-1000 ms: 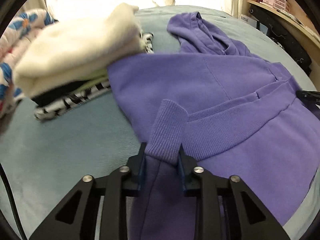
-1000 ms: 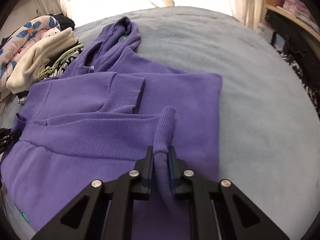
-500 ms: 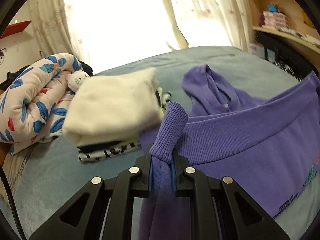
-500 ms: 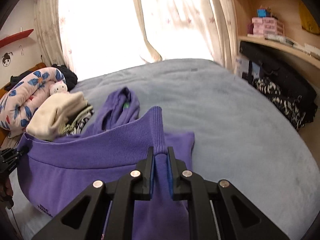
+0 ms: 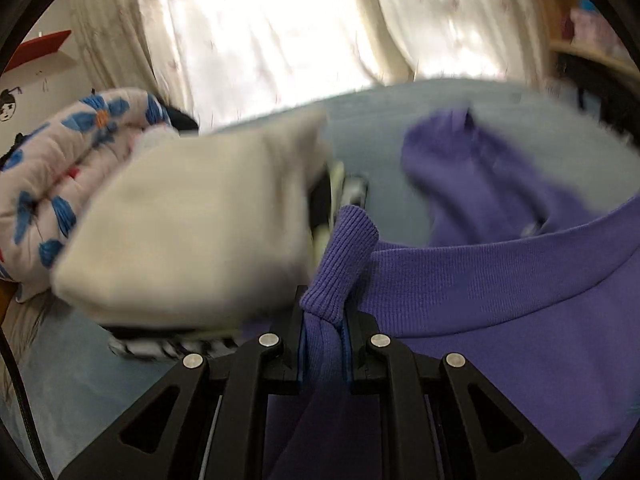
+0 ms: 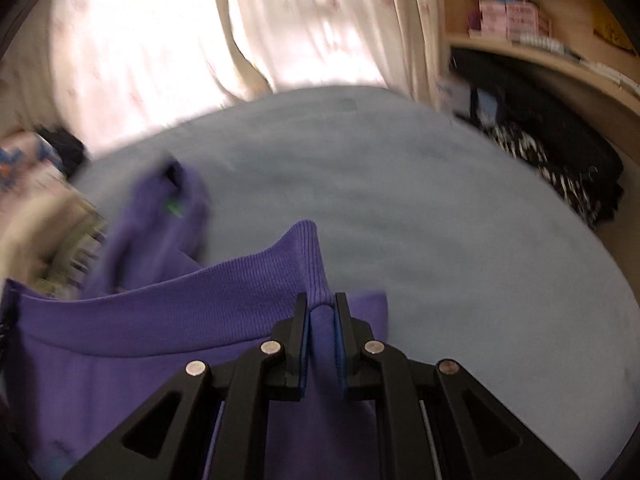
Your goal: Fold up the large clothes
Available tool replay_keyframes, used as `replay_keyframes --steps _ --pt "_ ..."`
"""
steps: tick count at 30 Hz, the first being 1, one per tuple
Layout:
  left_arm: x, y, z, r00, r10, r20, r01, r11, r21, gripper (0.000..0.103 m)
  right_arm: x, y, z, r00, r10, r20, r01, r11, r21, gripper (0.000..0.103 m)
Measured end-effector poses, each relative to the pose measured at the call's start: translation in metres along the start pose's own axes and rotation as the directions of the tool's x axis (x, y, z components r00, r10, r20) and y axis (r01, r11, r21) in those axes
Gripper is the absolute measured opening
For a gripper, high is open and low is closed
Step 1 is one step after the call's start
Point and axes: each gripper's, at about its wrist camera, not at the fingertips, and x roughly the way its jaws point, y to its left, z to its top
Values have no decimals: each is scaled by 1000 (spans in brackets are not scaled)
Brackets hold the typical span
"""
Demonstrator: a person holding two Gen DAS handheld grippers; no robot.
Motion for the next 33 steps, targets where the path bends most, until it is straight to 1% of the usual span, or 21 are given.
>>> replay_keyframes --steps 1,2,4,6,9,10,11,12,13,15,17,19,21,23,25,27,30,31,32,33 --pt "12 -4 -5 1000 4 -21 -4 1000 4 12 13 1 -5 999 -9 -34 9 1000 2 10" --pt "21 -6 -9 999 -2 -37 2 1000 -5 13 21 1 -9 999 -16 -33 16 1000 0 10" --pt "29 -8 -9 999 5 -36 -5 1000 -8 16 21 2 -11 1000 -30 -6 30 1000 -7 11" --pt "32 -11 -7 999 3 -43 -3 1000 6 16 20 5 -11 999 -33 -11 33 999 -27 14" --pt "28 -9 -5 999 -4 -51 5 1000 20 21 13 0 -8 999 -8 -37 7 1000 -24 17" --pt "23 -8 -4 999 -6 -52 7 1000 25 27 8 -2 -6 999 0 -51 -1 1000 -12 21" --pt "19 -7 -2 999 -2 -51 3 1000 26 42 1 -6 -5 998 5 -60 -5 1000 9 24" --pt "10 -5 -1 999 6 -48 -5 1000 17 51 -9 -8 -5 998 9 -57 -7 999 33 25" --pt "1 -3 -1 999 6 -35 -6 1000 1 63 -21 -10 -6 999 27 -43 -25 998 55 26" --pt "-29 2 2 1000 -15 14 15 999 -46 66 -44 -9 -10 997 81 1 -81 994 79 32" --pt "-57 3 2 999 -28 33 31 995 -92 73 -64 1 -16 993 115 30 -117 990 76 48" --pt "-82 0 -2 998 -57 39 62 988 -140 78 -84 18 -28 986 162 44 -165 985 56 48" --pt "-103 -10 -10 994 -101 41 107 979 -174 78 -98 45 -44 973 232 22 -232 973 17 48" --pt "-121 -21 -22 990 -133 47 140 968 -208 78 -106 71 -59 961 276 0 -276 961 -31 48" --pt "-131 -30 -37 990 -136 50 144 960 -241 78 -113 94 -80 951 309 -8 -309 948 -82 48" --pt "-133 -38 -55 989 -145 31 148 951 -272 78 -111 108 -97 952 305 -18 -305 944 -125 48" --pt "-122 -48 -80 988 -142 -64 119 954 -275 78 -98 111 -114 962 266 -67 -273 950 -153 48" --pt "-112 -49 -92 984 -130 -119 95 960 -265 78 -93 105 -119 961 264 -81 -274 951 -144 48" --pt "-103 -49 -99 980 -113 -166 69 965 -251 79 -93 100 -121 960 270 -81 -279 950 -140 46" --pt "-97 -46 -106 975 -121 -187 71 965 -251 80 -94 92 -122 959 271 -78 -280 950 -138 46"
